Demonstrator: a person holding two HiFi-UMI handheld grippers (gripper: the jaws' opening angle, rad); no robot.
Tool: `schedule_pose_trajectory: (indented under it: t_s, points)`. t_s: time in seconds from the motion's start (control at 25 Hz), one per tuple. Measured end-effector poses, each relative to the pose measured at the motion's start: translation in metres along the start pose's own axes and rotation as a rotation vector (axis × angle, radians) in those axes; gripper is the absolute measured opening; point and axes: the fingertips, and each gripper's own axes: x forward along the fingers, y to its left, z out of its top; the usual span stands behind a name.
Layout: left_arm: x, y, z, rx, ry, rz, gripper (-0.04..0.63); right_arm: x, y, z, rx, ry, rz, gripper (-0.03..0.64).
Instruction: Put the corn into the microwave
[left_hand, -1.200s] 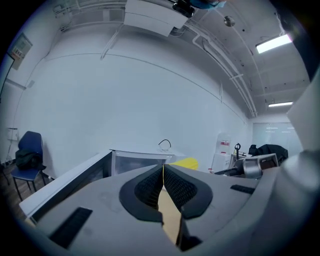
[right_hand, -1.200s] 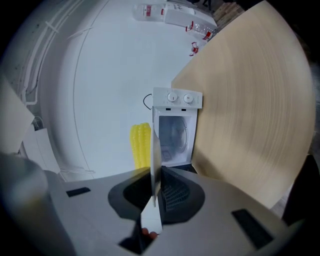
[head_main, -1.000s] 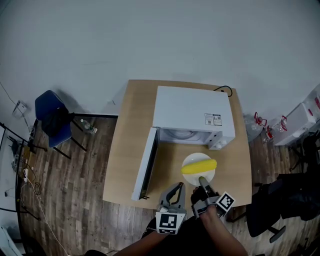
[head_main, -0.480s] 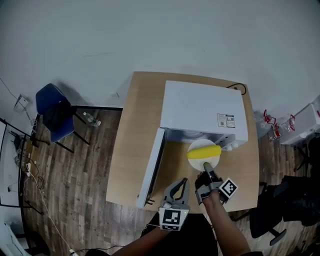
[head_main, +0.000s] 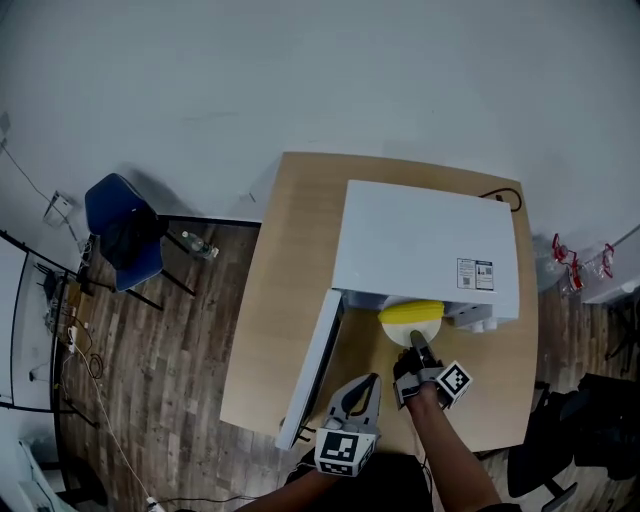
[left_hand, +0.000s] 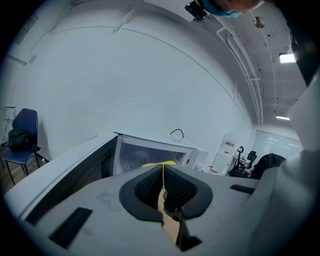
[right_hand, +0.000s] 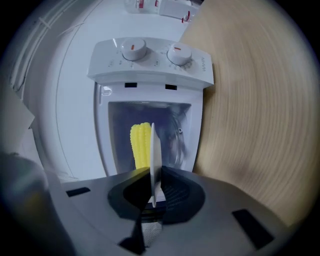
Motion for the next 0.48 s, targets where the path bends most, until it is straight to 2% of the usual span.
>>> schedule_pose_trajectory:
  t_s: [0.2,0.48]
  points:
    - [0.014,0.009,-0.010,-0.026,0.030,0.017,0.014,0.023,-0.025,0.010,0.041,-0.013,-0.036,0.087]
    - [0.026,0.006,-0.020,-0.031,0.050,-0.014,0.014,0.044,-0.033,0.013,0.064,-0.006,-0.058,0.087]
